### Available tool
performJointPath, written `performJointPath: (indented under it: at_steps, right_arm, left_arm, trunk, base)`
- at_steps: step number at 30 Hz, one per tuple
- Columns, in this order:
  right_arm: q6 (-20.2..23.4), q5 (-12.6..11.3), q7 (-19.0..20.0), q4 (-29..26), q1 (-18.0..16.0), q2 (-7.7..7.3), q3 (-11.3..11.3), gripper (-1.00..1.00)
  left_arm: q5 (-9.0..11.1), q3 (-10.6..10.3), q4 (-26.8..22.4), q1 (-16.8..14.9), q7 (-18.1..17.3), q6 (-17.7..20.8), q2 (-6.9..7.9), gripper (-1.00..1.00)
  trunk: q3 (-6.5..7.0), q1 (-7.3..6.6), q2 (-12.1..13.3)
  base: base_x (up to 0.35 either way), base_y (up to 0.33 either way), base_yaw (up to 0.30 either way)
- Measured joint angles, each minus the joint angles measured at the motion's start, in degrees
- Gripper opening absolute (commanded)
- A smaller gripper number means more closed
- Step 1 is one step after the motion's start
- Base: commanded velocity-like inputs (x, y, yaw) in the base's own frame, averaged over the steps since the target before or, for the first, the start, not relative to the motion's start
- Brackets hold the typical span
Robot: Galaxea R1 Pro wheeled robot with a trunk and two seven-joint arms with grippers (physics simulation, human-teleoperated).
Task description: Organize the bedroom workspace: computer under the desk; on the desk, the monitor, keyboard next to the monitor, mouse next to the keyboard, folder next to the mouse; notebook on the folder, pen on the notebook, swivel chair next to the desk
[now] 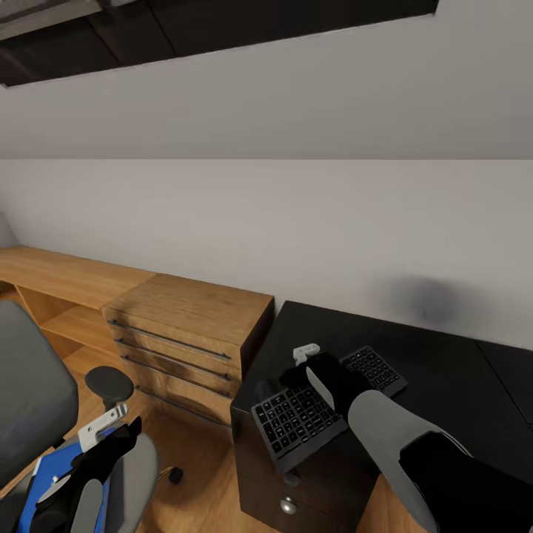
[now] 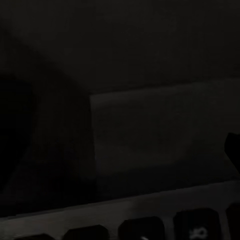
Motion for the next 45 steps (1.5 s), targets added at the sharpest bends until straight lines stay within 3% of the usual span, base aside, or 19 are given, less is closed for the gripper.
performJointPath:
  at_steps: [45]
  right_arm:
    - [0.0, 0.0, 0.0, 0.0, 0.0, 0.00, 0.1, 1.00]
  left_arm:
    - [0.0, 0.0, 0.0, 0.0, 0.0, 0.0, 0.00, 1.00]
  trunk:
    - [0.00, -0.03, 0.0]
  base:
    - [-0.040, -0.018, 0.000]
